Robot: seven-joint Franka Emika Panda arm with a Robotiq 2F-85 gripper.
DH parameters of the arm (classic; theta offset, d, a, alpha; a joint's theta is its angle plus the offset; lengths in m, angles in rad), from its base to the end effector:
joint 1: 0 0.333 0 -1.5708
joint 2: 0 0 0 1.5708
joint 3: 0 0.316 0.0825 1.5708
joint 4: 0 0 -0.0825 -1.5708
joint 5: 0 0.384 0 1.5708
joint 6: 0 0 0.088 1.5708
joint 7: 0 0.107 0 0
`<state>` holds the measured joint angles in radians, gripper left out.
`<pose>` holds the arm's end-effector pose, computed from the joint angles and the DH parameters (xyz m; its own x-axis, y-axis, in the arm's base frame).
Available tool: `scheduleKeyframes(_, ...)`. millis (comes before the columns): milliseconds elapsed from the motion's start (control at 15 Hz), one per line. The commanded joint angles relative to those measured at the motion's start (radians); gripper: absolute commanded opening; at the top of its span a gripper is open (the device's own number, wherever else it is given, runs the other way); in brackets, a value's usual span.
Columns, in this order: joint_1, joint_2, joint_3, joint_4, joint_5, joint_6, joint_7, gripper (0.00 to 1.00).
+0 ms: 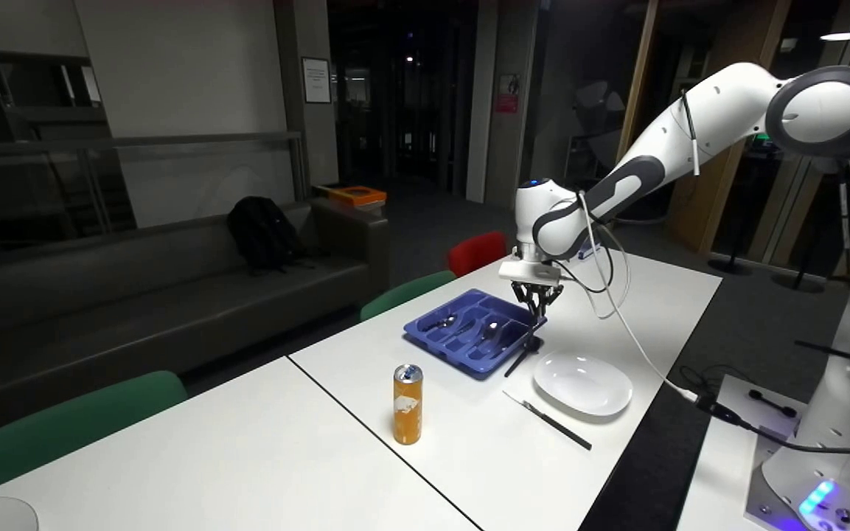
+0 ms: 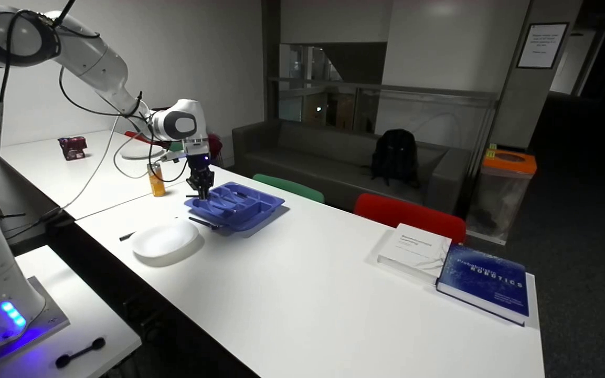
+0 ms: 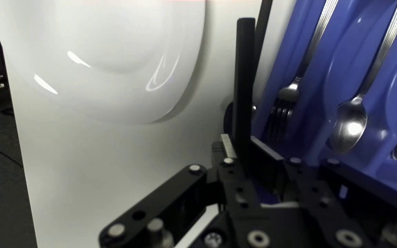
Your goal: Remove a fork from the tray
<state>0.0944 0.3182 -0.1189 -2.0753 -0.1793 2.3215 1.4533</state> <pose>0.5791 -0.0163 0.2705 0.2277 -0.9625 0.1473 -0.9716 -0.2146 0.0997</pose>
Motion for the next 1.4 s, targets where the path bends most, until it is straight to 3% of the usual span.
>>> scheduleKeyframes(0, -0.006, -0.010, 0.004, -0.016, -0.003, 0.009, -0.010, 0.15)
scheduleKeyframes(333, -0.008, -0.024, 0.005, -0.033, -0.003, 0.012, -0.017, 0.15)
scheduleKeyframes(400, -0.008, -0.024, 0.005, -0.033, -0.003, 0.012, -0.017, 0.04)
scheduleKeyframes(533, -0.013, -0.028, 0.004, -0.049, -0.033, 0.053, -0.070, 0.04)
scheduleKeyframes(933, -0.034, -0.038, -0.058, -0.123, -0.213, 0.307, -0.226, 0.04)
scheduleKeyframes(1067, -0.074, -0.031, -0.061, -0.153, -0.154, 0.399, -0.302, 0.04)
scheduleKeyframes(1200, -0.224, -0.037, 0.081, -0.171, 0.083, 0.368, -0.474, 0.04)
scheduleKeyframes(1267, -0.083, -0.012, -0.047, -0.139, -0.008, 0.361, -0.379, 0.15)
scheduleKeyframes(1333, -0.121, -0.012, -0.018, -0.147, 0.056, 0.362, -0.440, 0.15)
